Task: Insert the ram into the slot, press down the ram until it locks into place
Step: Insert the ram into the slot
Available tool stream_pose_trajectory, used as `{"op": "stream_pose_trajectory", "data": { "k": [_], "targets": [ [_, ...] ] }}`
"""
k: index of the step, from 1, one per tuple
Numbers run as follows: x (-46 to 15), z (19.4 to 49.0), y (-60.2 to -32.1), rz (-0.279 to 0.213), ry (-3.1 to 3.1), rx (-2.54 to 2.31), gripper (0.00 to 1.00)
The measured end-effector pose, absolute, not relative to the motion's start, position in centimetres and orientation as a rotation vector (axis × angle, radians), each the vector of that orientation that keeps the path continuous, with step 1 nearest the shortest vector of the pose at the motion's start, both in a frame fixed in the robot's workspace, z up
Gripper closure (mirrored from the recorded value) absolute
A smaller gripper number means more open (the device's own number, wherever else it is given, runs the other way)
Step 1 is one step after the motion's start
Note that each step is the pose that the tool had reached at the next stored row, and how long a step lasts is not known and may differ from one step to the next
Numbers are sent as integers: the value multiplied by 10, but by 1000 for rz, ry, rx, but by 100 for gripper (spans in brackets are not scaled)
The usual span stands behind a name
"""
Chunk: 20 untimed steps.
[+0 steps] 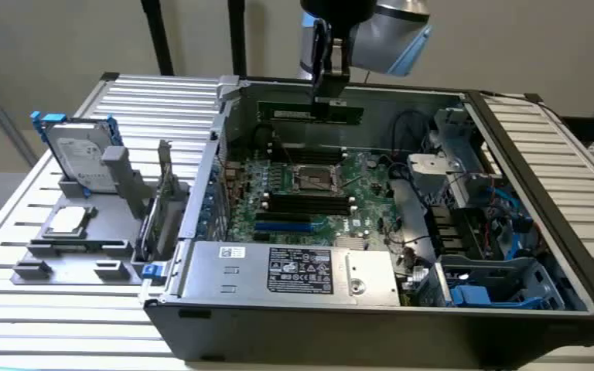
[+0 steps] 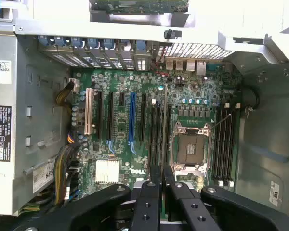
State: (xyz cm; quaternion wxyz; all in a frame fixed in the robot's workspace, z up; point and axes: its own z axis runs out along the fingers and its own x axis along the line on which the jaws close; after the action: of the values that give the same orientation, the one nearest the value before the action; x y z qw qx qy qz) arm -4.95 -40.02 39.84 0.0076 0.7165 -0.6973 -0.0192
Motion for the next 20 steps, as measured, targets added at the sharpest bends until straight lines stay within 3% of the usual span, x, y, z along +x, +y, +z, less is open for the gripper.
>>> {"op": "stream_pose_trajectory", "data": {
  "k": [20],
  "targets": [
    [-49, 390, -400, -56, -2179, 2239, 87]
  ]
}}
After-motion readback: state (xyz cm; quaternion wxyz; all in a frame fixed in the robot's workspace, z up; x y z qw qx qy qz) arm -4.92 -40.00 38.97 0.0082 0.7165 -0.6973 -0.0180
